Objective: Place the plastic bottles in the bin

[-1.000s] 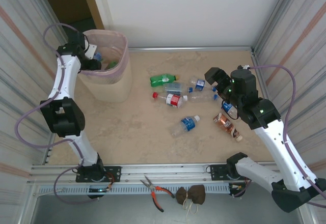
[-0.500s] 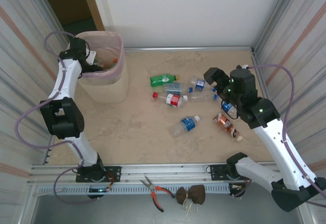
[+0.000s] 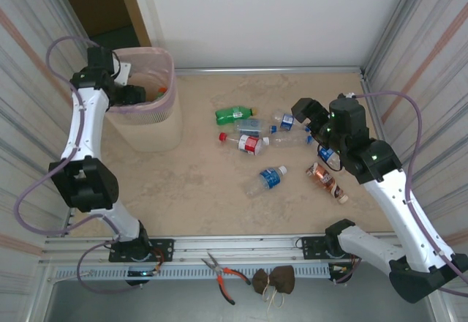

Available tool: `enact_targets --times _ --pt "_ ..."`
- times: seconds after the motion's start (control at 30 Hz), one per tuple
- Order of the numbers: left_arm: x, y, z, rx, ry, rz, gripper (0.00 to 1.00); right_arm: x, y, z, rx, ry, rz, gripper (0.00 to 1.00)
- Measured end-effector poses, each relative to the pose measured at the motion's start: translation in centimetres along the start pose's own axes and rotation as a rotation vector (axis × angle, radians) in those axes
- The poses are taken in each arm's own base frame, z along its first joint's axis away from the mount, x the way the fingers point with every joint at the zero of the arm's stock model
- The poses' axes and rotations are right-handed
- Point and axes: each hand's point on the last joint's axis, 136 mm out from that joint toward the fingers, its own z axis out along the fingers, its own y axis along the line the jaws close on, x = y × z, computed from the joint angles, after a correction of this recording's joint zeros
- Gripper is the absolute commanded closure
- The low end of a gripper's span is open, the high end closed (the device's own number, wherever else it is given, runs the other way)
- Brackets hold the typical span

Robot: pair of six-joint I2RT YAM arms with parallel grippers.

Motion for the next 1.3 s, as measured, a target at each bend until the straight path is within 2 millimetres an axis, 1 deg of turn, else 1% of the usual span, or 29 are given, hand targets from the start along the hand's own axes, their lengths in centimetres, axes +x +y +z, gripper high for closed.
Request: enact_targets --times 0.23,0.43,0.57,0.8,0.97,1.07,1.13,1.23,1.3 --pt "-1.4 -2.1 -3.9 0.109 -0.116 -0.026 0.23 1.7 -0.9 1.7 0.051 0.085 -0.028 0.08" --pt "-1.5 -4.4 -7.3 0.226 -0.201 -0.047 0.22 3.5 -2.5 3.0 0.127 0.171 -0.036 0.09" --pt "-1.7 -6.3 -9.8 0.327 -0.281 -0.046 0.22 4.8 -3.5 3.5 0.172 0.221 0.009 0.11" --pt "-1.6 -9.7 -14.2 0.529 -0.418 -0.048 0.21 9.1 -6.1 5.4 0.290 0.339 0.107 0.12" --pt "-1.1 -11.7 -16.1 0.669 -0.479 -0.064 0.21 12.6 -8.6 6.3 0.392 0.415 0.176 0.13" --pt "-0.7 -12.5 -16.7 0.735 -0.496 -0.084 0.21 14.7 -10.7 6.8 0.454 0.454 0.236 0.16" --pt "-0.4 -12.8 -17.0 0.767 -0.505 -0.097 0.21 16.2 -12.3 7.2 0.502 0.480 0.279 0.19" --pt "-0.2 -13.2 -17.6 0.800 -0.515 -0.109 0.21 17.7 -14.4 7.5 0.563 0.498 0.321 0.22" --pt "-0.1 -13.4 -18.1 0.814 -0.527 -0.110 0.21 18.0 -15.1 7.6 0.592 0.497 0.336 0.27"
